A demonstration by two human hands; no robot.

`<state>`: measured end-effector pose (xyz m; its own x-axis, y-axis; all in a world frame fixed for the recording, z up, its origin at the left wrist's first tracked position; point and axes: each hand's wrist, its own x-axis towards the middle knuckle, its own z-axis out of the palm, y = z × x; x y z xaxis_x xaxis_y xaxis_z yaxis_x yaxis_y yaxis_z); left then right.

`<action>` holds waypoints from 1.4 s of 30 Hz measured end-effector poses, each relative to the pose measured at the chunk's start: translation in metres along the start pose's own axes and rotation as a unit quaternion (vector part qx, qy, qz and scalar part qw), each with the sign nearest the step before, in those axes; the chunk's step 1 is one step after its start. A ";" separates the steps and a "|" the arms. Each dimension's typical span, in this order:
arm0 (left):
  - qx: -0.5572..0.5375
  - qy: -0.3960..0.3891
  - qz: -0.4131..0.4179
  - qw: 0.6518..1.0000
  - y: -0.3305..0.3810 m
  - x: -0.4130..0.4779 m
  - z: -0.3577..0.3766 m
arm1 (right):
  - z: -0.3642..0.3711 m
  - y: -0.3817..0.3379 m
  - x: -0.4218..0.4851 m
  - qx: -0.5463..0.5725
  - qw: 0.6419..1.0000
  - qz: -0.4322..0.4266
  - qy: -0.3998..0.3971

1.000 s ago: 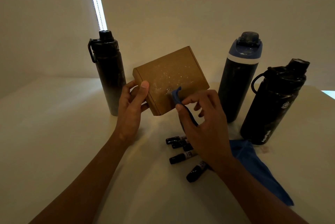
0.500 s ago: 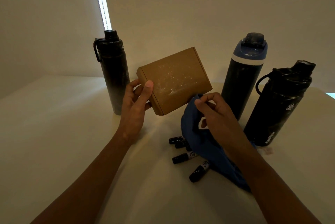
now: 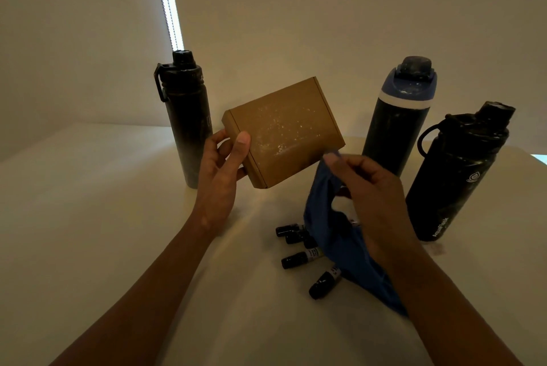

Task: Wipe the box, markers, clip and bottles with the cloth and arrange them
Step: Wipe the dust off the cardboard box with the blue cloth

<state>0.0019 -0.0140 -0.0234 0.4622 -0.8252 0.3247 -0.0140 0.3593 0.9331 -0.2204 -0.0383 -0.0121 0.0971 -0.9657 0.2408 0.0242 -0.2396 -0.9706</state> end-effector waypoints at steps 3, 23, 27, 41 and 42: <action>0.001 -0.002 -0.002 1.000 0.001 -0.001 0.001 | 0.012 0.001 -0.006 0.000 0.994 -0.096 0.060; 0.000 0.012 -0.010 1.000 0.004 -0.001 0.000 | 0.045 0.040 -0.023 -0.391 0.840 -0.371 -0.057; 0.001 0.018 0.000 1.000 0.007 -0.001 -0.001 | 0.045 0.041 -0.019 -0.350 0.874 -0.336 -0.033; 0.017 0.008 0.008 1.000 0.004 0.000 0.000 | 0.026 0.022 -0.011 -0.125 0.989 0.038 -0.069; 0.018 0.008 0.008 1.000 0.004 0.000 0.000 | 0.025 0.023 -0.008 -0.103 0.989 0.071 -0.083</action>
<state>0.0015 -0.0130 -0.0198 0.4752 -0.8128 0.3369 -0.0529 0.3558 0.9331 -0.1959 -0.0340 -0.0364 0.2479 -0.9653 0.0823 -0.2028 -0.1348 -0.9699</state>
